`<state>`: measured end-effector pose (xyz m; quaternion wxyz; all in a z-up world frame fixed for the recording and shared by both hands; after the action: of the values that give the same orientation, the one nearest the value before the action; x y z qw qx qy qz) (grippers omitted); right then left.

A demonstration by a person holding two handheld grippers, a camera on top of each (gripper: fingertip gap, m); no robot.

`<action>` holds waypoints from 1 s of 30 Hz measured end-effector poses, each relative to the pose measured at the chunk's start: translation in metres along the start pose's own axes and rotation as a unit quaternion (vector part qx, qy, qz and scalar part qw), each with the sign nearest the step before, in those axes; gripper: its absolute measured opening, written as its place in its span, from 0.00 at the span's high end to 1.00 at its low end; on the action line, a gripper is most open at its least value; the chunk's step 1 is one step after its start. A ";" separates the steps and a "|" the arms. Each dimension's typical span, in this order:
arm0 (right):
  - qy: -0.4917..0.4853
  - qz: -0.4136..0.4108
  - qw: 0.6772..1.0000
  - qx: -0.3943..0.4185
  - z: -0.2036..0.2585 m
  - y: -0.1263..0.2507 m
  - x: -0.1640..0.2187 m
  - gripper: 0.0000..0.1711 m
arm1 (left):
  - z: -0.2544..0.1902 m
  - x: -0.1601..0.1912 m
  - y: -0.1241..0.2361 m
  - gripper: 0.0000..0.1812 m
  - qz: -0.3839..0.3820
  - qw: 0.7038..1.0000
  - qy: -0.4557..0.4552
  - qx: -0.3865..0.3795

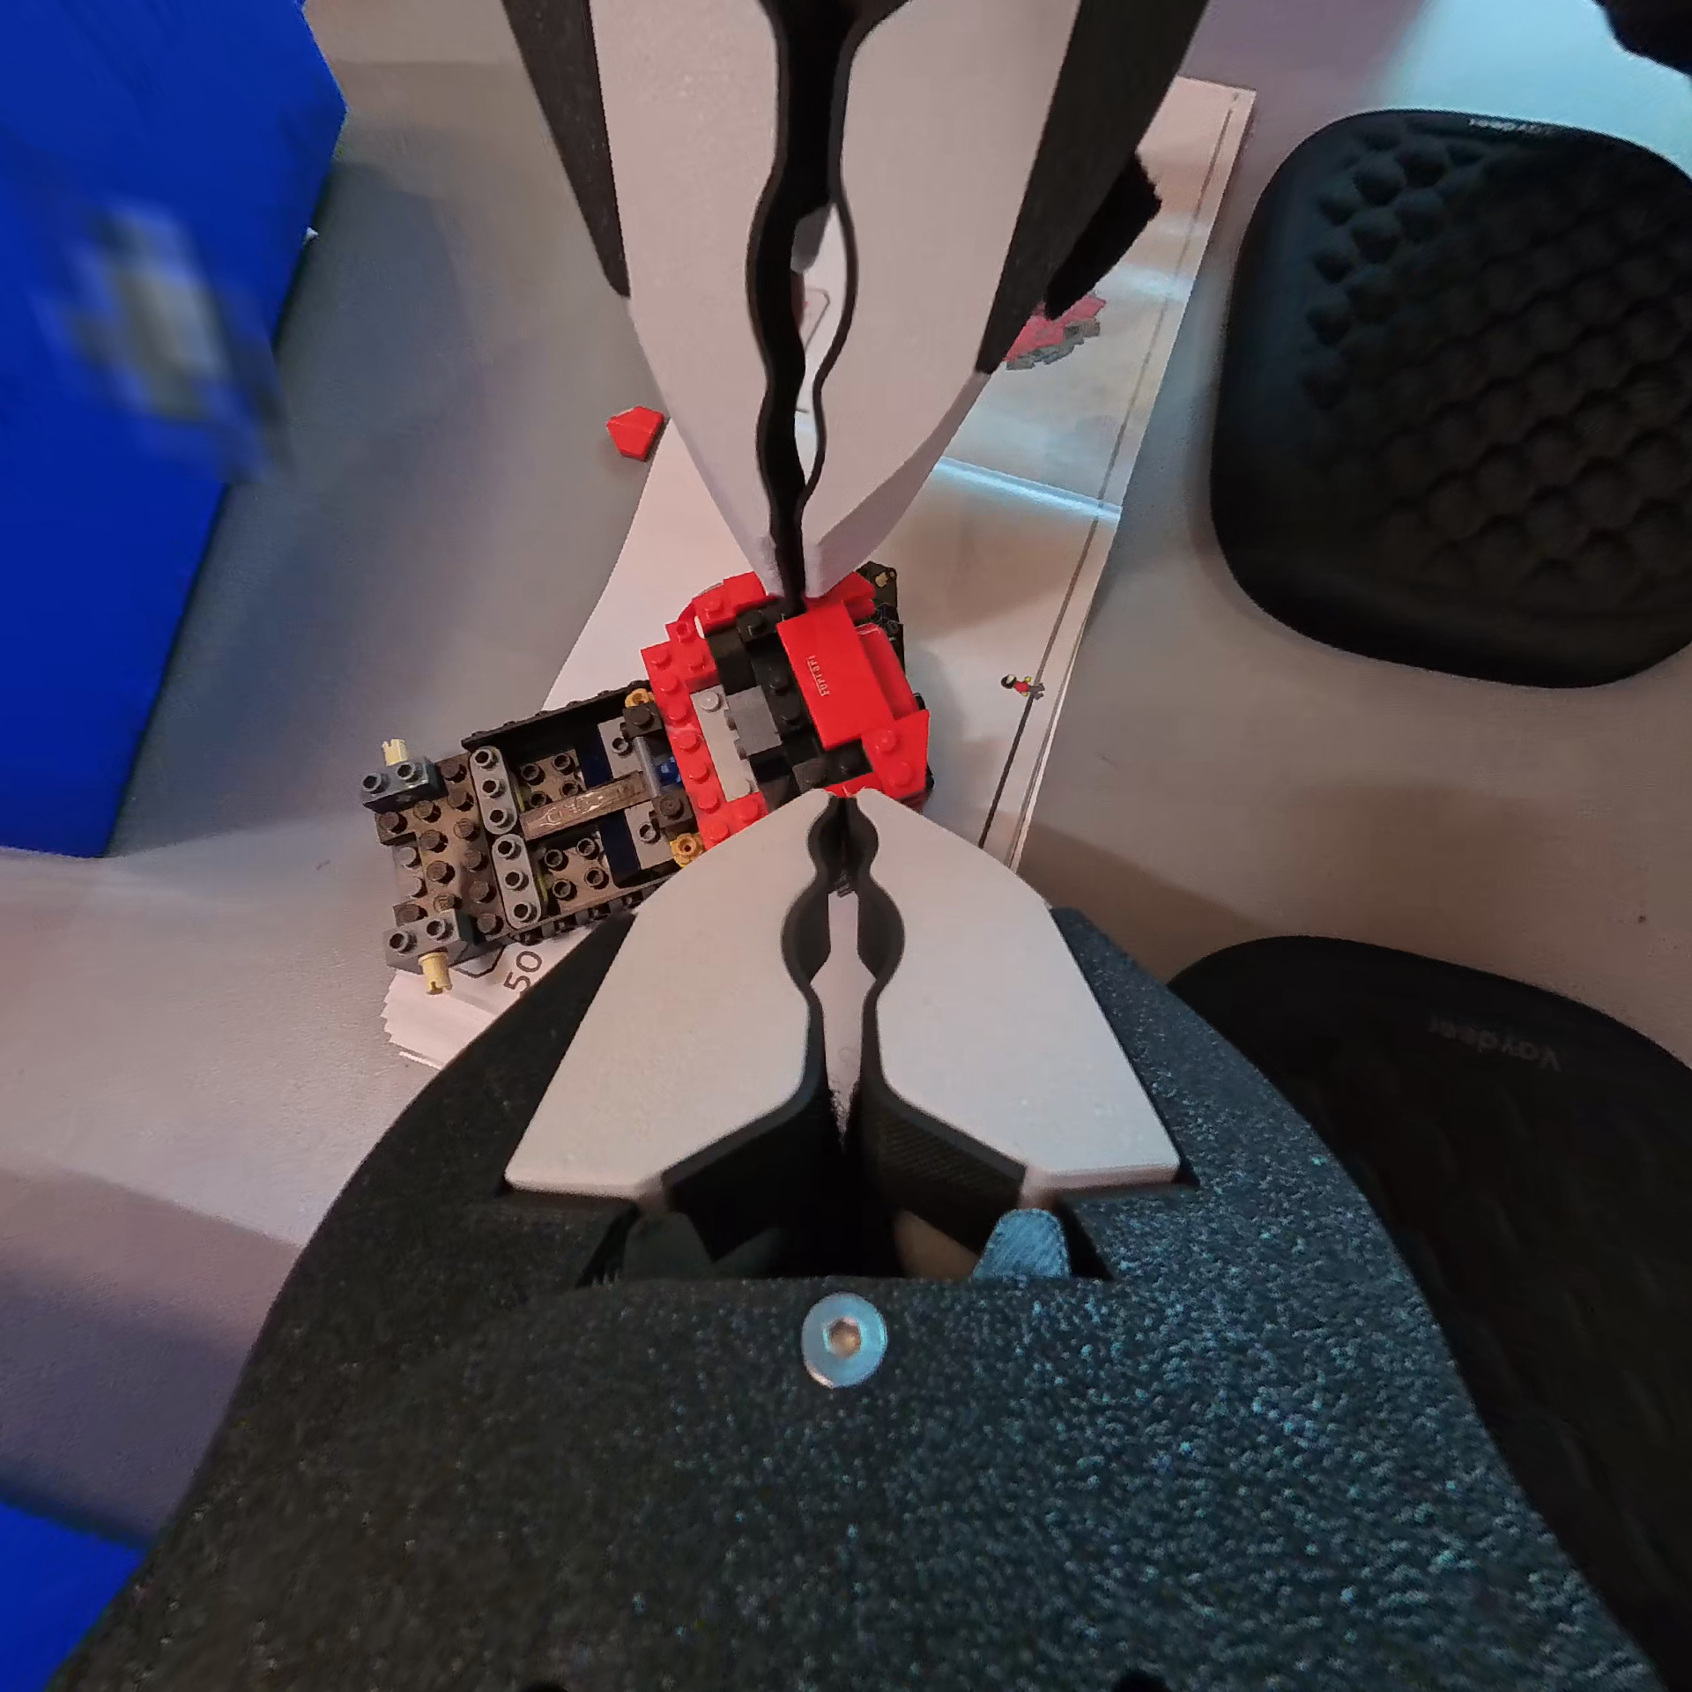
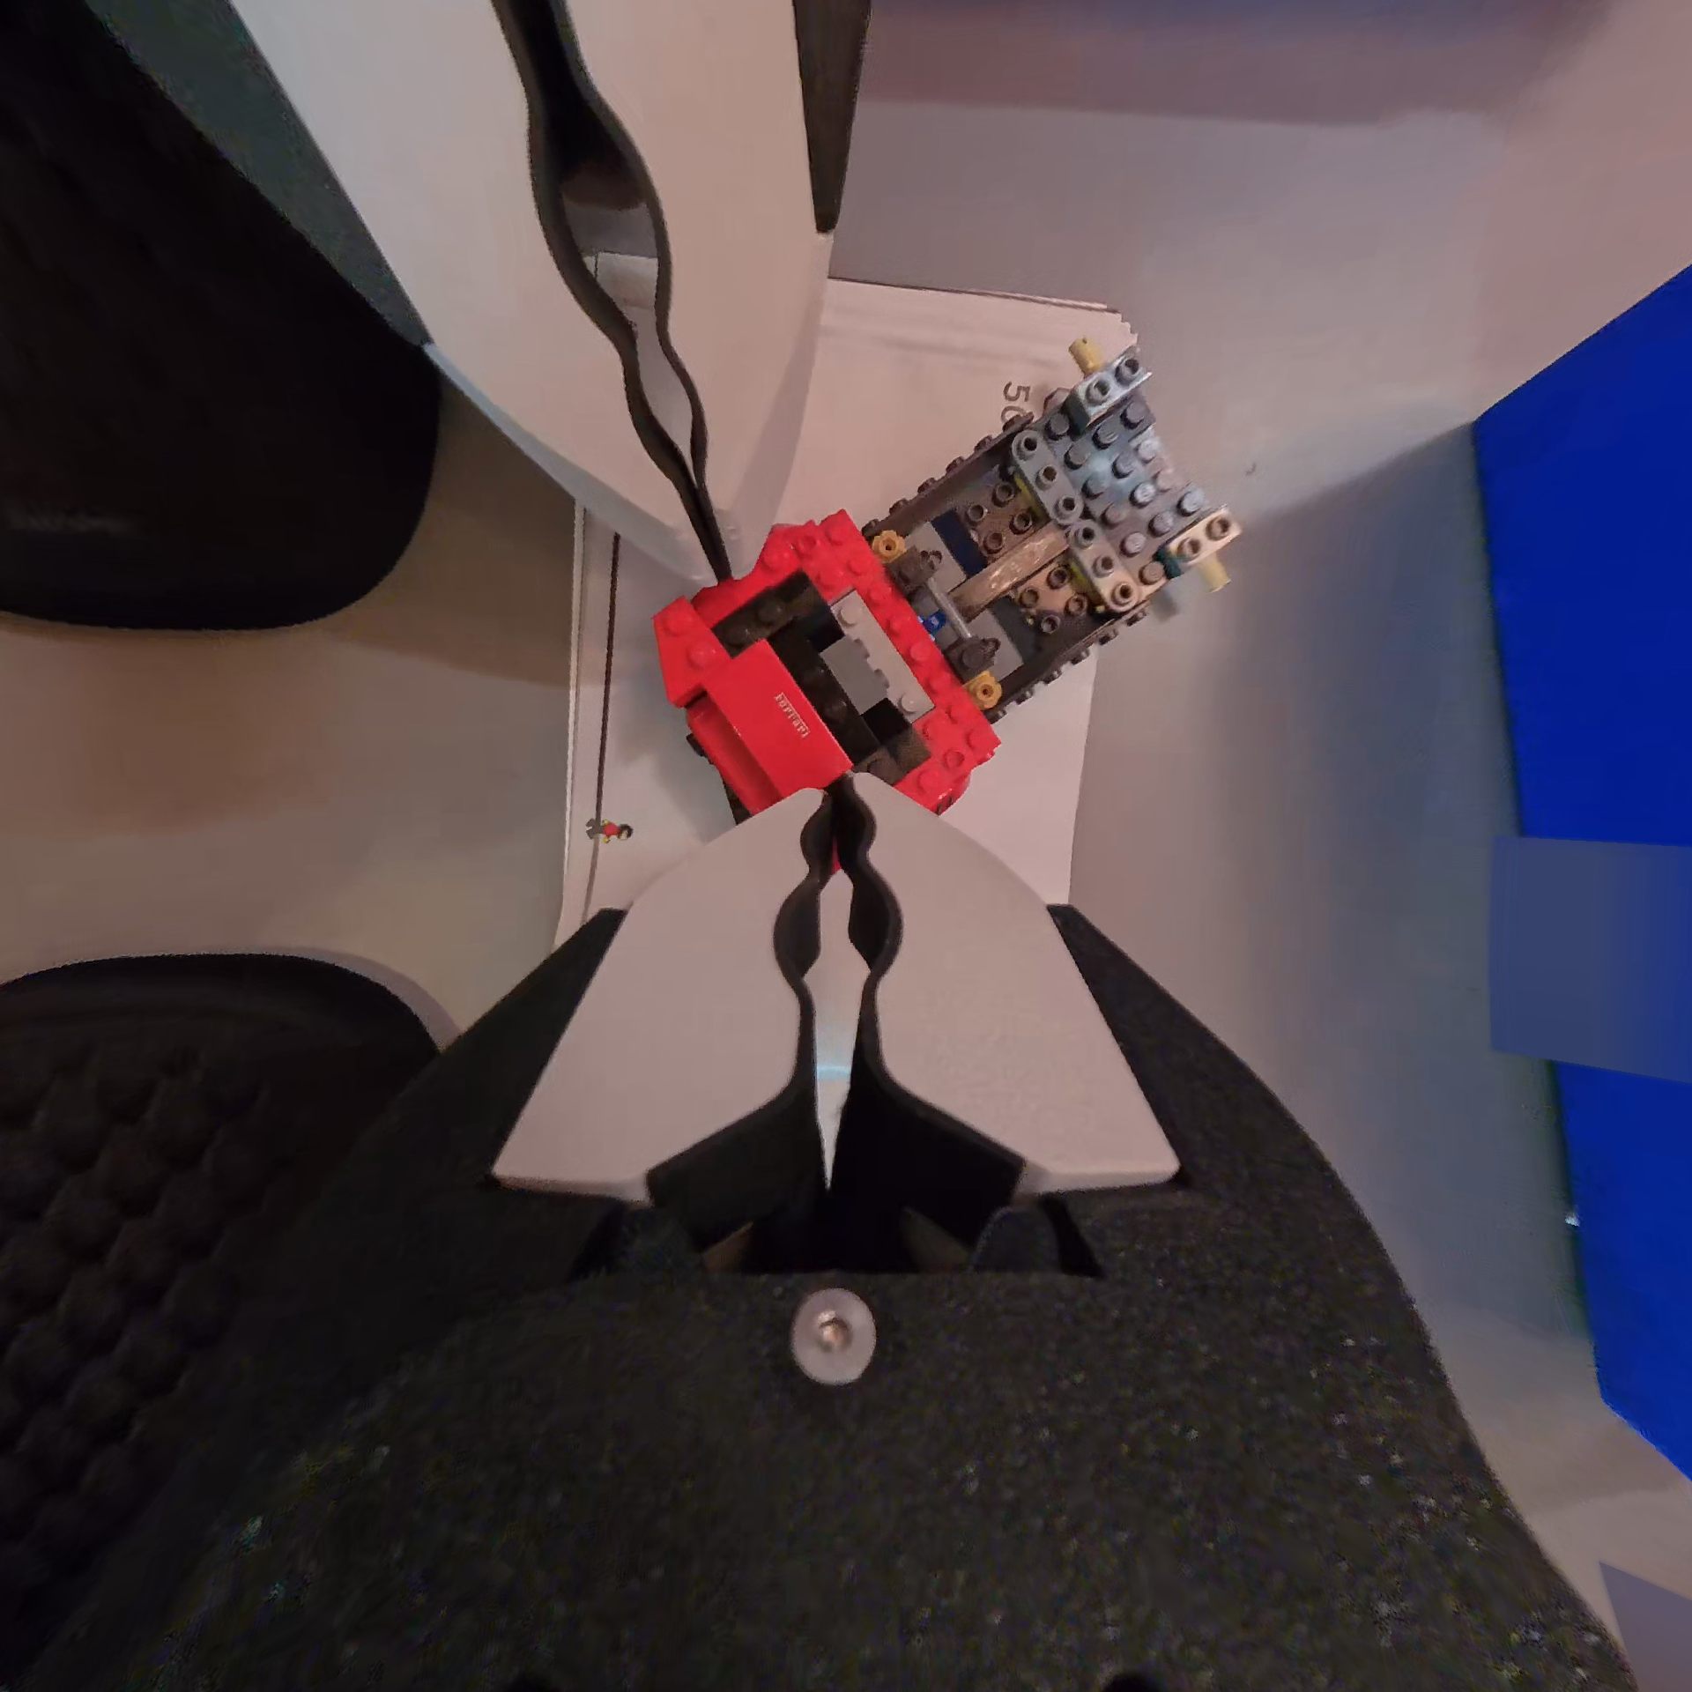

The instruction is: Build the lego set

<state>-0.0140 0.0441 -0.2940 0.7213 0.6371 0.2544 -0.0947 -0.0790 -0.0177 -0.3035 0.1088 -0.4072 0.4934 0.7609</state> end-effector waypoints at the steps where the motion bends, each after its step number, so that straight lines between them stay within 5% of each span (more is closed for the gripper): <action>1: 0.003 -0.022 1.000 0.012 -0.001 0.002 -0.001 1.00 | 0.000 0.000 0.000 1.00 -0.002 1.000 -0.001 -0.003; 5: -0.091 -0.181 0.979 0.029 -0.010 0.040 -0.001 0.99 | 0.004 -0.003 0.005 1.00 -0.015 1.000 0.009 -0.017; 6: -0.119 -0.208 0.971 0.019 -0.011 0.051 0.007 0.82 | 0.004 -0.002 0.006 1.00 -0.010 1.000 0.015 -0.020; 10: -0.184 -0.257 0.948 -0.043 -0.006 0.074 0.053 0.58 | 0.002 0.000 0.014 0.94 0.001 0.998 0.061 -0.007; 13: -0.196 -0.370 0.905 -0.076 -0.006 0.091 0.071 0.58 | 0.002 0.005 0.013 0.90 0.015 0.997 0.075 -0.008; 16: -0.264 -0.488 0.830 -0.060 -0.034 0.108 0.084 0.66 | -0.002 0.010 0.008 0.86 0.041 0.997 0.064 -0.007; 22: -0.419 -0.582 0.696 -0.021 -0.077 0.133 0.119 0.73 | -0.005 0.015 0.003 0.85 0.056 0.996 0.062 0.005; 24: -0.432 -0.557 0.709 -0.031 -0.078 0.129 0.122 0.71 | -0.007 0.016 0.000 0.85 0.065 0.996 0.055 0.007; 30: -0.378 -0.423 0.820 0.086 -0.074 0.101 0.120 0.72 | -0.014 0.020 -0.009 0.85 0.098 0.995 0.030 0.012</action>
<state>0.1167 0.1551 -0.2693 0.5927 0.4406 0.1973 -0.6447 -0.0796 -0.0299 -0.3259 0.0237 -0.3782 0.5429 0.7495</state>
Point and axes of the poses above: each gripper's, where its closed fingertips meet, y back along the fingers, x out of its underside, z = x × y across the jaws, the point moved 4 cm from there along y, back along the fingers, and after that the axes turned 12 degrees about -y, right-handed, at the moved point
